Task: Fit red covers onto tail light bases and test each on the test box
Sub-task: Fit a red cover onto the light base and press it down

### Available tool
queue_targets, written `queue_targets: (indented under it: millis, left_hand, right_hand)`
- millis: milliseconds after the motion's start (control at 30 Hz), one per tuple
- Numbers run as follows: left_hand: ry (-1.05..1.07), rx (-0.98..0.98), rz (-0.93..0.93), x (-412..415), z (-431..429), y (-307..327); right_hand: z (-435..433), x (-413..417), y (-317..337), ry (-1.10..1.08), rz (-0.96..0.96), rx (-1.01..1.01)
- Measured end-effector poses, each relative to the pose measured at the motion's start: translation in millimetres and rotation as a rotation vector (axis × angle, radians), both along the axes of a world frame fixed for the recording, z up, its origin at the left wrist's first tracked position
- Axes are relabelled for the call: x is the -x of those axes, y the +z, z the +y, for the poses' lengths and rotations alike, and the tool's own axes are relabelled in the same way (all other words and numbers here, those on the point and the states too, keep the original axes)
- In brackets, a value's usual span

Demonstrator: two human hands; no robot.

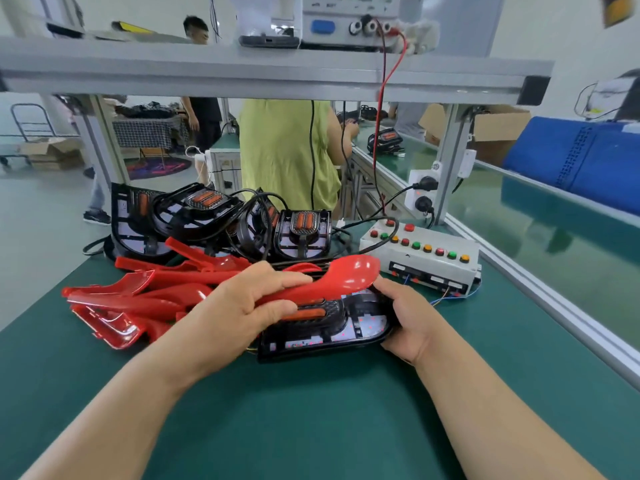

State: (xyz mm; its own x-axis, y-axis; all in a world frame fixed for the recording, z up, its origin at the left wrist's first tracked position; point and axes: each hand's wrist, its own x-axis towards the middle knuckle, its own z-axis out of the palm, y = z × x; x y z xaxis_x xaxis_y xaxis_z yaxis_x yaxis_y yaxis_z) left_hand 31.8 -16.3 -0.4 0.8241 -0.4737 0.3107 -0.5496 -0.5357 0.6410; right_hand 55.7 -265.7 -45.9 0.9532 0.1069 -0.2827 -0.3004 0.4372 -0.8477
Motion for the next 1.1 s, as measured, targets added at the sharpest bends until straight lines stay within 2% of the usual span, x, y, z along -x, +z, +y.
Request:
queue_targets:
  millis: [233,600,867,1100]
  left_hand:
    - [-0.039,-0.069,0.010,6,-7,-2]
    - [-0.075,-0.139,0.039,13,-10,1]
    - [-0.102,-0.143,-0.016,14,-17,-7]
    - [-0.057,-0.117,-0.167,16,-31,-18]
  right_hand:
    - [1,-1,-1,0.028,0.052,-0.122]
    - [5,3,4,-0.047,0.098,-0.057]
    - [7,9,9,-0.044,0.072,-0.044]
    - [8,12,13,-0.029,0.043,-0.015]
